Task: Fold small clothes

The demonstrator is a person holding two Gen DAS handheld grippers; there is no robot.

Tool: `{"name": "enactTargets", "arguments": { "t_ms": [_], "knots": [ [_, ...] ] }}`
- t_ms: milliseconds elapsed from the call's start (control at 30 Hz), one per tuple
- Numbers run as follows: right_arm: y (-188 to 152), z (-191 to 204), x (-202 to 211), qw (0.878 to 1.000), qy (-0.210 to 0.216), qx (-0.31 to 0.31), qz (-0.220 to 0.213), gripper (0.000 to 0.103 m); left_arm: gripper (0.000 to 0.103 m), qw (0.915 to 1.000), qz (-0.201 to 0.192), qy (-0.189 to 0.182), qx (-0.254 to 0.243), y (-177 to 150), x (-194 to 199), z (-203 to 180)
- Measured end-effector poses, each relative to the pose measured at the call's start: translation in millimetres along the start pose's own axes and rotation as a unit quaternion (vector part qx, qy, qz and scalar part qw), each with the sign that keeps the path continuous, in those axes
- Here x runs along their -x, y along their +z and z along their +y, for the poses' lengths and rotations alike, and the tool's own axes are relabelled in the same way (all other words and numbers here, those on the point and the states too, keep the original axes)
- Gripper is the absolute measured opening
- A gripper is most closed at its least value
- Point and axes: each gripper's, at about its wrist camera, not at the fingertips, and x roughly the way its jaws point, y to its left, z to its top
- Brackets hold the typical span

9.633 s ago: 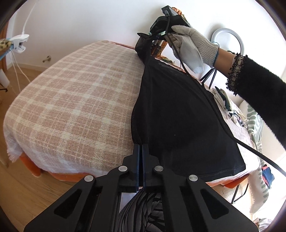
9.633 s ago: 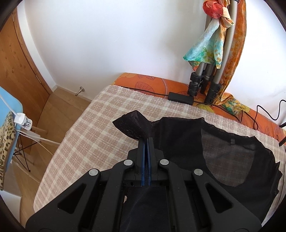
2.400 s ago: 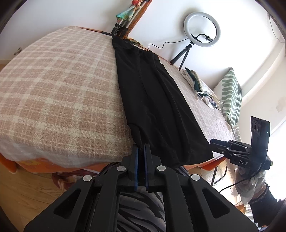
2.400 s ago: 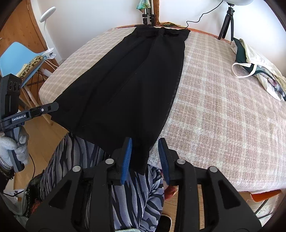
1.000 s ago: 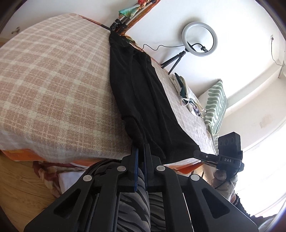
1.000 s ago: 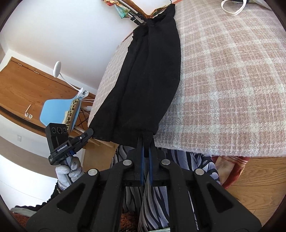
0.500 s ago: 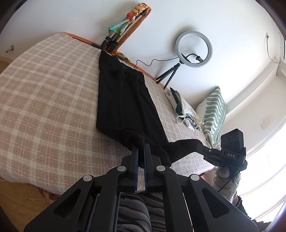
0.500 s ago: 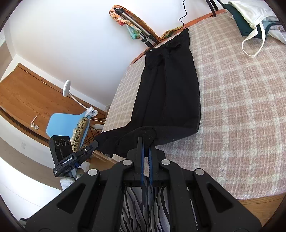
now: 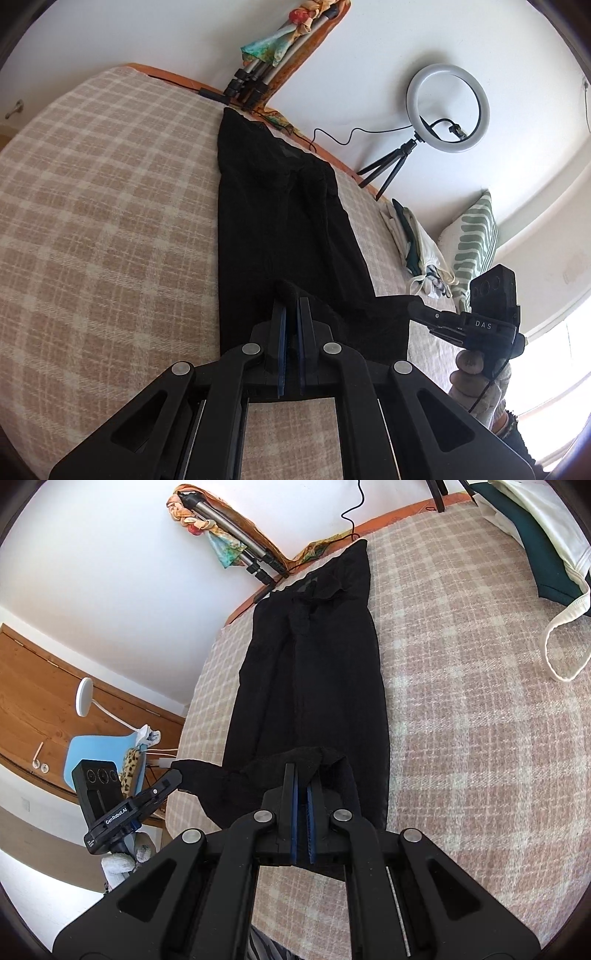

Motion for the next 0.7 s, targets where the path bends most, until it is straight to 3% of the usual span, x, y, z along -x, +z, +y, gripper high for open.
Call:
{"name": "enactTargets", "arguments": {
  "t_ms": [367,433,500,533,633,700],
  "knots": [
    [19.2,-30.3,-26.6,0.999,-0.029,-0.029,0.012,0.006,0.003,0.9995,0.017,0.028,0.004,11.1,-30.7,16.4],
    [21.9,-31.8,-25.4,0.999,-0.029,-0.029,0.011,0.007,0.01,0.9992,0.024,0.033,0.007,14.9,-32.9,17.7],
    [26.1,-33.4,-20.6,0.999,-0.02,-0.031,0.008,0.024,0.022,0.9989,0.031,0.032,0.015,18.1,-31.9,19.8],
    [27.5,-33.3,-15.8,0.999,-0.015,-0.03,0.002,0.041,0.022,0.9991,0.023,0.034,0.013,19.1,-27.9,19.4],
    [28.3,-25.9,4.0,0.999,-0.02,-0.009,-0.035,0.045,0.022,0.9989,0.0,0.045,-0.013,17.9,-12.0,14.2],
    [23.0,-17.1,12.3,0.999,-0.025,0.016,-0.037,0.045,0.022,0.9984,-0.004,0.045,-0.035,12.5,-3.4,9.3]
  ]
}}
